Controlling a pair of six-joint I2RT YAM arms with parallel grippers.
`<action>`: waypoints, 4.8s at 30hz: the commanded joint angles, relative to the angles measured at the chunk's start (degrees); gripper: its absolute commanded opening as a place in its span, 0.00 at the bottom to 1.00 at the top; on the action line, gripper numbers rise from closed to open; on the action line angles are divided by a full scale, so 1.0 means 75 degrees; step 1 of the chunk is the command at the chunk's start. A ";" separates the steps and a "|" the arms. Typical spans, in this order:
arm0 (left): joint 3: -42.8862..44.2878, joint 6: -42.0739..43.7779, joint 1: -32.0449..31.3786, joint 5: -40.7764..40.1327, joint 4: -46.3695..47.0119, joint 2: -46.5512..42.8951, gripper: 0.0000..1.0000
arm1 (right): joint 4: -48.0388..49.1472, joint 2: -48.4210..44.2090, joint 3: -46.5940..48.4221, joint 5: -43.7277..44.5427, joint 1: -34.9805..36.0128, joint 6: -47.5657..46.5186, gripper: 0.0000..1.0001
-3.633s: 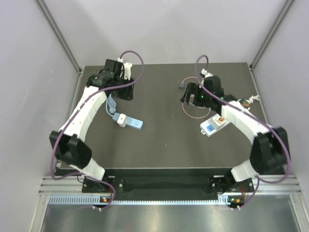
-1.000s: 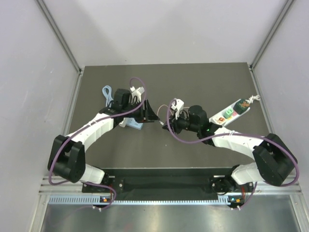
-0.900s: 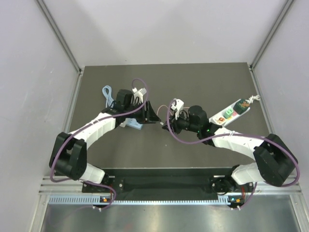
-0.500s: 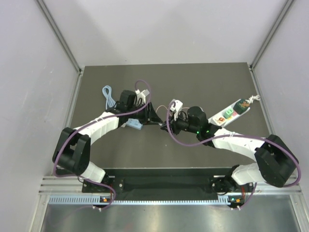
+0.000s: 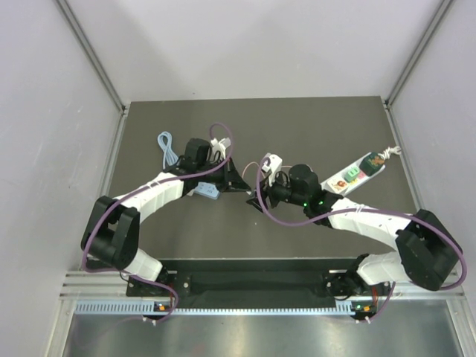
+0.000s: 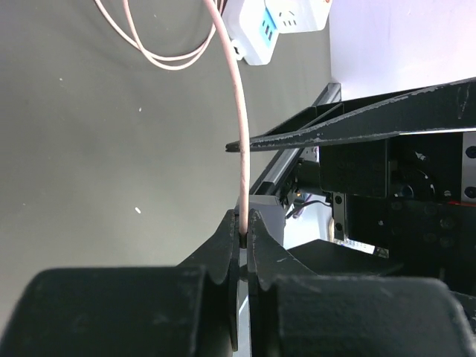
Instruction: Insert the plug
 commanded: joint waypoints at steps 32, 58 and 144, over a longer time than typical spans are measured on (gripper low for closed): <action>0.0624 0.0601 -0.0046 0.0397 -0.0635 -0.0825 0.63 | 0.0131 -0.0329 -0.0060 0.0350 0.0115 -0.0531 0.01; 0.0660 0.0555 -0.0421 0.0127 -0.0625 0.0007 0.46 | 0.0342 -0.0095 0.0081 0.0303 0.0361 -0.0425 0.00; 0.1316 0.4339 -0.0280 -0.7009 -0.3789 0.0113 0.00 | 0.0834 -0.3223 -0.1770 0.1135 0.0079 0.0184 1.00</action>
